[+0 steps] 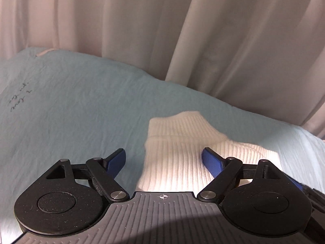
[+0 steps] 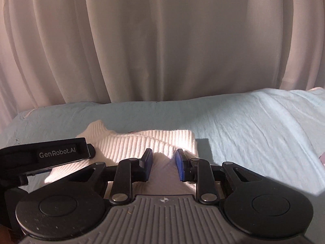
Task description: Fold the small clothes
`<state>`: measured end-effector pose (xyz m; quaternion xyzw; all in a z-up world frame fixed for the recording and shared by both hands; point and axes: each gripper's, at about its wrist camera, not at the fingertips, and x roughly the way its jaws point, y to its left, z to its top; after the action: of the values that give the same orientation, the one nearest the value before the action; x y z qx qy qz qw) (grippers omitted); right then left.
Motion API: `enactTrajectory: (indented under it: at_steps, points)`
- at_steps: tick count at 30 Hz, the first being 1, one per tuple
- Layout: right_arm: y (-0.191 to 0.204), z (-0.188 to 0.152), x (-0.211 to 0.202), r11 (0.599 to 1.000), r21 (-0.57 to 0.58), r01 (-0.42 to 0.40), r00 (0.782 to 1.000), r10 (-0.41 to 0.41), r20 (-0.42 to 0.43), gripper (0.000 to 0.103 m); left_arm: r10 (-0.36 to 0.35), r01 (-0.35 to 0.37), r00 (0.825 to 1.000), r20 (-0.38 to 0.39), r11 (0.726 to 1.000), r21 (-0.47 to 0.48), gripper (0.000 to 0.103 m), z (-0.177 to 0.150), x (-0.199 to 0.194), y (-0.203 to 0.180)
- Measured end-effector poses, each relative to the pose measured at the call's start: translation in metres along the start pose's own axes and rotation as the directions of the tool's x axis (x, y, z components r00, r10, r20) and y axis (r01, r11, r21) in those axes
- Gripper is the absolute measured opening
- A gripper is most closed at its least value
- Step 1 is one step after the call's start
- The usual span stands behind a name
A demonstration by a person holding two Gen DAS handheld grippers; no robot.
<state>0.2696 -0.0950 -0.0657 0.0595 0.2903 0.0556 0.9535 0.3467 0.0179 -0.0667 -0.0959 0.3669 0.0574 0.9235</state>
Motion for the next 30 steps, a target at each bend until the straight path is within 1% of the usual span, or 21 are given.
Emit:
enactTrajectory:
  at_steps: [1,3,4,5,7,9,10,12,13,15,17,18,20,21,22,23,25,26,28,29,30]
  points:
    - [-0.002,-0.001,0.001,1.000,0.009,-0.002,1.000,0.002,0.006,0.023,0.007,-0.007,1.000,0.006,1.000,0.015,0.092,-0.001,0.001,-0.001]
    - [-0.004,0.000,0.000,1.000,0.022,-0.009,1.000,0.009,0.005,0.023,0.005,-0.006,0.999,0.039,0.999,0.035,0.092,-0.005,0.002,0.000]
    - [-0.005,0.000,-0.001,1.000,0.025,-0.014,1.000,0.013,0.006,0.023,0.002,-0.004,0.999,0.042,0.999,0.036,0.092,-0.005,0.002,0.001]
    - [-0.006,0.000,-0.003,0.999,0.032,-0.026,1.000,0.026,0.005,0.024,-0.005,0.004,0.999,0.035,1.000,0.028,0.092,-0.004,0.002,0.003]
    - [-0.007,0.002,-0.013,0.996,0.069,-0.052,0.998,0.054,-0.022,0.026,-0.031,0.031,1.000,-0.003,1.000,-0.003,0.092,-0.005,-0.002,0.009]
    - [-0.007,0.001,-0.035,0.990,0.102,-0.098,0.994,0.103,-0.047,0.027,-0.063,0.063,0.997,-0.054,0.998,-0.010,0.091,-0.009,-0.014,0.015]
    - [-0.007,-0.003,-0.049,0.986,0.098,-0.133,0.989,0.139,-0.049,0.027,-0.084,0.084,0.995,-0.060,0.996,-0.009,0.090,-0.014,-0.024,0.020]
    - [-0.005,-0.016,-0.077,0.987,0.054,-0.153,0.986,0.156,-0.054,0.027,-0.121,0.121,0.992,-0.021,0.993,0.000,0.091,-0.030,-0.055,0.029]
    - [-0.005,-0.025,-0.090,0.987,0.035,-0.156,0.985,0.158,-0.069,0.027,-0.136,0.136,0.991,-0.012,0.991,0.014,0.092,-0.037,-0.067,0.033]
    - [-0.006,-0.040,-0.113,0.986,0.011,-0.163,0.982,0.164,-0.091,0.027,-0.139,0.140,0.990,-0.037,0.989,0.050,0.092,-0.052,-0.083,0.039]
    - [-0.009,-0.055,-0.139,0.982,-0.009,-0.189,0.974,0.186,-0.127,0.028,-0.155,0.158,0.987,-0.042,0.985,0.072,0.092,-0.066,-0.099,0.046]
    - [-0.012,-0.062,-0.148,0.980,-0.013,-0.201,0.970,0.197,-0.144,0.029,-0.155,0.159,0.986,-0.055,0.983,0.087,0.092,-0.071,-0.107,0.050]
    - [-0.019,-0.076,-0.165,0.978,-0.017,-0.210,0.957,0.202,-0.207,0.036,-0.139,0.152,0.983,-0.122,0.983,0.105,0.092,-0.083,-0.117,0.056]
    - [-0.024,-0.083,-0.171,0.980,0.000,-0.197,0.950,0.191,-0.248,0.049,-0.134,0.152,0.978,-0.159,0.983,0.107,0.091,-0.089,-0.121,0.059]
    - [-0.031,-0.090,-0.175,0.979,0.037,-0.200,0.940,0.202,-0.273,0.052,-0.142,0.163,0.973,-0.182,0.981,0.102,0.091,-0.097,-0.126,0.066]
    - [-0.038,-0.094,-0.177,0.971,0.095,-0.221,0.927,0.239,-0.290,0.052,-0.156,0.176,0.968,-0.195,0.981,0.087,0.091,-0.104,-0.131,0.073]
    - [-0.056,-0.101,-0.175,0.921,0.278,-0.273,0.891,0.351,-0.289,0.052,-0.179,0.197,0.963,-0.201,0.978,0.070,0.091,-0.116,-0.143,0.078]
    - [-0.064,-0.102,-0.171,0.889,0.361,-0.282,0.880,0.390,-0.273,0.052,-0.191,0.210,0.960,-0.203,0.975,0.074,0.091,-0.120,-0.147,0.080]
    - [-0.077,-0.104,-0.163,0.807,0.507,-0.303,0.864,0.457,-0.212,0.051,-0.204,0.230,0.957,-0.207,0.967,0.110,0.091,-0.124,-0.149,0.076]
    - [-0.080,-0.105,-0.158,0.773,0.559,-0.300,0.858,0.475,-0.195,0.050,-0.193,0.223,0.958,-0.214,0.966,0.131,0.091,-0.126,-0.148,0.073]
    - [-0.084,-0.106,-0.153,0.739,0.608,-0.291,0.855,0.486,-0.181,0.042,-0.177,0.213,0.959,-0.223,0.965,0.150,0.091,-0.127,-0.147,0.069]
